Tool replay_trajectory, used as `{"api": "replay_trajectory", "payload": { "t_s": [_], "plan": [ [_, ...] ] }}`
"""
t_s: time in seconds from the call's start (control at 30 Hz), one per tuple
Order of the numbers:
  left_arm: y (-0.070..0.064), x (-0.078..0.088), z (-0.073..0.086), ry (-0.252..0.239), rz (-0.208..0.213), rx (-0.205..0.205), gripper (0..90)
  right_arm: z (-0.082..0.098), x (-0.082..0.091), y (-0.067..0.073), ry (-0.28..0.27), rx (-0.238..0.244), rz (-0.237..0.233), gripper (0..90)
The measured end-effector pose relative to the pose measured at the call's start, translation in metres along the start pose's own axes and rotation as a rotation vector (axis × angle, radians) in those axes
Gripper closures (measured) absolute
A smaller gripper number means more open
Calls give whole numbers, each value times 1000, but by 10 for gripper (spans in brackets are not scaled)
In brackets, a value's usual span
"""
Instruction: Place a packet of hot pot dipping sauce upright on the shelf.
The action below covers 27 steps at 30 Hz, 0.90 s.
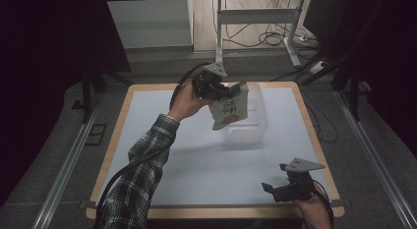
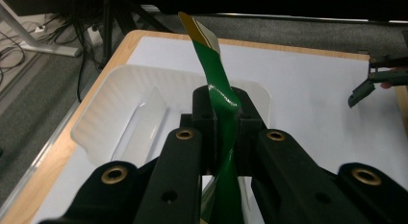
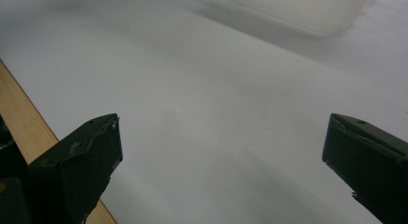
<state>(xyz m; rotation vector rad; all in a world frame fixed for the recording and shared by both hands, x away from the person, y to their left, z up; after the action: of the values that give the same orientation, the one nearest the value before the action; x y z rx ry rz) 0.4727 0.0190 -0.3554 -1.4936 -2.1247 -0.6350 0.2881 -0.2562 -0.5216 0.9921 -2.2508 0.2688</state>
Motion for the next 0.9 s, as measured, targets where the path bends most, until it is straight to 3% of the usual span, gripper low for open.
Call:
{"api": "replay_trajectory", "payload": {
  "t_s": [0.47,0.9],
  "plan": [
    [-7,-34,-16,-2,1,-37,841,0,-1,1,11,11,1,3],
    [-20,-60,-17,20,42,-51,840,1,-2,1,21,19,6,4]
  ]
}}
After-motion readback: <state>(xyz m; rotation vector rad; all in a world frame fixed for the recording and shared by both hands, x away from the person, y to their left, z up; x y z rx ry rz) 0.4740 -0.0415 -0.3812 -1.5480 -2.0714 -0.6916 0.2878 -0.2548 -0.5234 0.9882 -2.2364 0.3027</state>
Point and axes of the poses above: each handheld gripper's, and its own axes: x roughly backward along the jaws, z roughly out of its underside, y roughly to its left, the point moved 3 cm from there along -x, roughly forward along the jaws, and after that the axes turned 1 degree about y, right-handed, at the moved point
